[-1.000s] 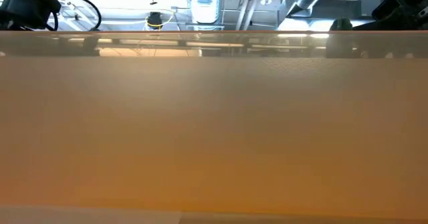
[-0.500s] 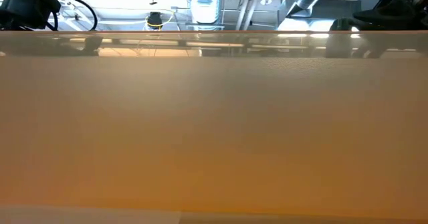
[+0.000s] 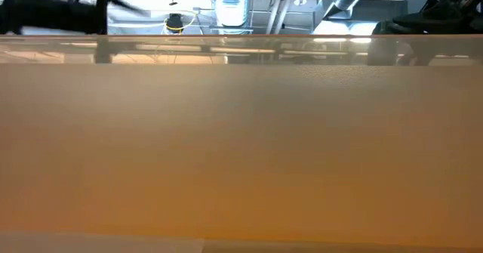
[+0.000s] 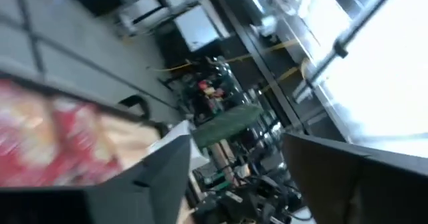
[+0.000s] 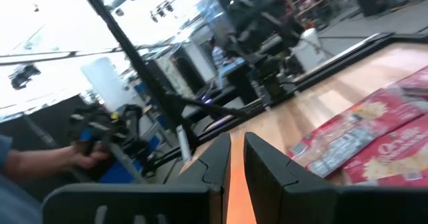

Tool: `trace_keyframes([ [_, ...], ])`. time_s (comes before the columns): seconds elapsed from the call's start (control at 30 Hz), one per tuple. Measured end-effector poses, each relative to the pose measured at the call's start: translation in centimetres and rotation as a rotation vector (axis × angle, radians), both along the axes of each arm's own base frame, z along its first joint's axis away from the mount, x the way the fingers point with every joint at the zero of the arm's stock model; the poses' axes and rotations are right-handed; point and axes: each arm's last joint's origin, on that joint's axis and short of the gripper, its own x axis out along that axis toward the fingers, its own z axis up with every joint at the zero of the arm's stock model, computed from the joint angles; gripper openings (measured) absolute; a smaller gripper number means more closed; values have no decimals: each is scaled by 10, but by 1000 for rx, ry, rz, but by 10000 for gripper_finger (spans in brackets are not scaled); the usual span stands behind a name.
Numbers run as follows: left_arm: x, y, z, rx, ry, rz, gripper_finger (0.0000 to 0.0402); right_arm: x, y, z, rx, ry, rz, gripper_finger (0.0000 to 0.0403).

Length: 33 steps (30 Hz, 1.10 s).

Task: Sort popcorn bags into baskets
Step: Put the red popcorn bag into the orange bin

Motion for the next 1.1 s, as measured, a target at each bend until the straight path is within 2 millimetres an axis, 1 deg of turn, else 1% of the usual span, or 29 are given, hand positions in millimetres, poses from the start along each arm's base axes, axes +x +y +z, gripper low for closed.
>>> trace_keyframes([
  [0.1, 13, 2, 32, 78, 44, -26, 290, 0, -1, 0, 5, 1, -33, 68],
  [0.17, 26, 6, 47, 68, 135, -24, 313, 0, -2, -1, 8, 6, -53, 67],
  [0.23, 41, 15, 52, 7, 297, -7, 324, 0, -2, -1, 11, 9, -70, 67],
  [0.3, 54, 28, 47, -94, 483, 23, 325, 0, -3, -1, 14, 11, -91, 67],
  [0.37, 66, 44, 34, -188, 636, 36, 322, 0, -3, -1, 16, 13, -109, 67],
  [0.43, 77, 61, 18, -280, 695, 10, 319, 0, -3, -1, 17, 14, -114, 67],
  [0.6, 94, 101, -29, -455, 762, -33, 318, 0, -3, -1, 17, 13, -113, 67],
  [0.77, 105, 134, -67, -523, 757, -41, 317, 0, -3, -1, 16, 13, -109, 67],
  [0.87, 111, 146, -90, -580, 745, -61, 317, 0, -3, -1, 16, 13, -108, 67],
  [0.97, 116, 152, -113, -639, 749, -76, 317, 0, -3, -1, 17, 13, -106, 67],
  [1.1, 128, 161, -128, -617, 636, -96, 317, 0, -3, -1, 40, 14, -102, 68],
])
